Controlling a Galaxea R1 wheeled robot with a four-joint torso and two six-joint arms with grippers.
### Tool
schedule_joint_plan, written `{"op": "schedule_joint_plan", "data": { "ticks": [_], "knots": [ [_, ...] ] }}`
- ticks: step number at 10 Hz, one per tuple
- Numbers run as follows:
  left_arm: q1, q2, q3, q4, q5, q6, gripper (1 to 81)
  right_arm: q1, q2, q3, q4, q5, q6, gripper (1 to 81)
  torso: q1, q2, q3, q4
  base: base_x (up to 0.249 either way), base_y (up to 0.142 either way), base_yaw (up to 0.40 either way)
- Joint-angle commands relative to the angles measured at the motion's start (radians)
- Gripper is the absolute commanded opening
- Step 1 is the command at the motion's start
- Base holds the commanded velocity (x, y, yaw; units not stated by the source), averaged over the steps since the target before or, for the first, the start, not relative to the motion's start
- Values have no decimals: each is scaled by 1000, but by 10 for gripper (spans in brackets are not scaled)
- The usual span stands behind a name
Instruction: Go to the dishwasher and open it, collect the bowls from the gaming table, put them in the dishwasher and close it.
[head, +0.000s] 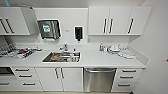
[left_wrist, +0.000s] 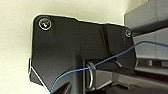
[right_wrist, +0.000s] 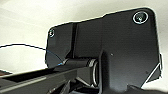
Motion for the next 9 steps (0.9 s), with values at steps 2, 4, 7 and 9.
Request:
{"op": "schedule_joint_plan", "data": {
  "ticks": [2,4,7,9],
  "knots": [
    [-20,-14,14,9,65,2,811,26,-13,10,5,-65,-3,811,-2,-2,1,0,153,0,0],
    [-20,-15,11,9,65,2,811,24,-13,10,7,-65,-3,811,-2,-2,1,0,139,0,0],
    [-20,-15,11,9,65,2,811,24,-16,10,7,-65,-3,811,-2,-2,1,0,135,0,0],
    [-19,-15,11,9,65,2,811,24,-16,8,7,-65,-3,811,-2,-2,1,0,134,0,0]
  ]
}}
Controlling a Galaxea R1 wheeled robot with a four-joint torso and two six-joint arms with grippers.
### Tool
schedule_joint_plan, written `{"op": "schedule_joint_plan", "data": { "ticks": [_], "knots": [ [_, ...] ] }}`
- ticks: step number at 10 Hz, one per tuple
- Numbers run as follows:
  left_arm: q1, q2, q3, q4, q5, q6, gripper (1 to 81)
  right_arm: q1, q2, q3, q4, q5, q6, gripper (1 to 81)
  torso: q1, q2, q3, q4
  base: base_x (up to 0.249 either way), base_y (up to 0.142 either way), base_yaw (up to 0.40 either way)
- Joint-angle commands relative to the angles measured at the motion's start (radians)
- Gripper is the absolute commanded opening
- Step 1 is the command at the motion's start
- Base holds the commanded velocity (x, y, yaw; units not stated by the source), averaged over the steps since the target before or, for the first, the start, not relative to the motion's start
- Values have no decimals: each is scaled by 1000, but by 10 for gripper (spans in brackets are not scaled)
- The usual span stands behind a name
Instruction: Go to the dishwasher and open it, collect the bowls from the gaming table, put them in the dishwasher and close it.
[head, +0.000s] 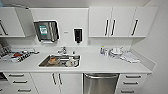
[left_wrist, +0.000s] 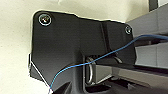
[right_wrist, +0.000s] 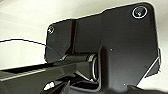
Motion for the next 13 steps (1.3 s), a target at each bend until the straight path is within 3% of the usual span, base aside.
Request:
{"op": "schedule_joint_plan", "data": {
  "ticks": [1,13],
  "knots": [
    [-38,-15,10,9,57,2,811,46,-15,9,8,-61,-3,811,0,0,0,0,134,0,0],
    [-38,-15,10,9,55,2,811,43,-18,10,8,-59,-3,811,0,0,0,0,132,0,0]
  ]
}}
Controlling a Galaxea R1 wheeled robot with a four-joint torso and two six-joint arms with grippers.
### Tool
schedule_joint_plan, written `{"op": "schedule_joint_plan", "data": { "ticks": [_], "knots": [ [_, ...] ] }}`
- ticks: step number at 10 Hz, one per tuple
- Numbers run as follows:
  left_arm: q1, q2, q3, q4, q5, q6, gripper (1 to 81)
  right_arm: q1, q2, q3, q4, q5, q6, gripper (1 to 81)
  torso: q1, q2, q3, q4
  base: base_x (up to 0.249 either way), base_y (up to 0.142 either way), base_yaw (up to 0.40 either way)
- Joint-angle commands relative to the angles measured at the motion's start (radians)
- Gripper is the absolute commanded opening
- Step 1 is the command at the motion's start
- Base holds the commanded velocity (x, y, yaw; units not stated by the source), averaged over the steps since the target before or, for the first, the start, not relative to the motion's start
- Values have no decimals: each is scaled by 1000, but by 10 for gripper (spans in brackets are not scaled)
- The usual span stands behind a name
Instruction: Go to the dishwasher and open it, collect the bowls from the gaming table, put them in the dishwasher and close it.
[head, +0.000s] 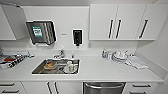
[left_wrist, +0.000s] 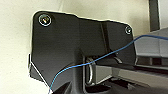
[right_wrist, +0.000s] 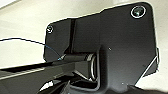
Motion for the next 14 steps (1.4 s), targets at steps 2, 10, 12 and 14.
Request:
{"op": "schedule_joint_plan", "data": {
  "ticks": [2,10,12,14],
  "knots": [
    [-40,-18,12,9,56,2,811,35,-18,20,5,-59,-3,811,0,0,0,0,112,0,0],
    [-40,-282,338,7,-14,-1,811,8,-244,357,14,-59,12,811,0,0,0,0,21,0,0],
    [-40,-421,469,7,-95,-2,811,20,-343,509,18,-59,26,811,0,0,0,0,0,0,0],
    [-40,-511,535,9,-151,-4,811,34,-407,603,18,-59,35,811,64,-100,-31,0,0,0,0]
  ]
}}
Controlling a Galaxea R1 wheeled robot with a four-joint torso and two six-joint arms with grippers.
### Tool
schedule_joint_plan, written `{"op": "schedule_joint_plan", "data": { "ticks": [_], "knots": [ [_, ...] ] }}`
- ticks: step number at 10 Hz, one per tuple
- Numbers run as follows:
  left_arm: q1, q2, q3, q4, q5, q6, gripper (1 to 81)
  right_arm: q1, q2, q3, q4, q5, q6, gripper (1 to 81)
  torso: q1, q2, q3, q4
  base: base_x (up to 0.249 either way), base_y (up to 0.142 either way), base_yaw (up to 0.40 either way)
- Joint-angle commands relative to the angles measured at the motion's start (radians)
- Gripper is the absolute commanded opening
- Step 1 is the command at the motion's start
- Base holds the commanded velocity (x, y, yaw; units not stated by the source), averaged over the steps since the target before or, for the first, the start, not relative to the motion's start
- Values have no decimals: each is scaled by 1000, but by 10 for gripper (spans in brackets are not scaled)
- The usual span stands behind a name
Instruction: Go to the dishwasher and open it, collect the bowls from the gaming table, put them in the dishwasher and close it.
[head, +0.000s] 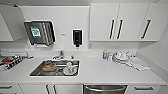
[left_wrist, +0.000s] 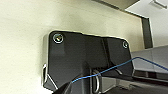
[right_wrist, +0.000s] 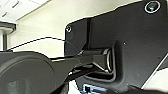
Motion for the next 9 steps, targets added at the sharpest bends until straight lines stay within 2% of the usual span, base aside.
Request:
{"op": "schedule_joint_plan", "data": {
  "ticks": [1,3,7,8,9],
  "knots": [
    [-25,-189,182,9,-70,-11,811,62,-176,209,16,-59,19,811,64,-100,-94,0,0,0,0],
    [-42,-279,266,11,-79,-13,811,93,-258,327,10,-59,17,811,80,-128,-119,0,0,0,0],
    [-133,-502,497,7,-79,-23,811,199,-384,498,14,-61,19,811,169,-267,-252,0,0,0,0],
    [-159,-547,538,7,-77,-30,811,220,-403,509,14,-61,27,811,191,-302,-191,0,0,0,0],
    [-186,-573,561,7,-77,-30,811,240,-412,504,14,-59,42,811,212,-333,-209,0,0,0,0]
  ]
}}
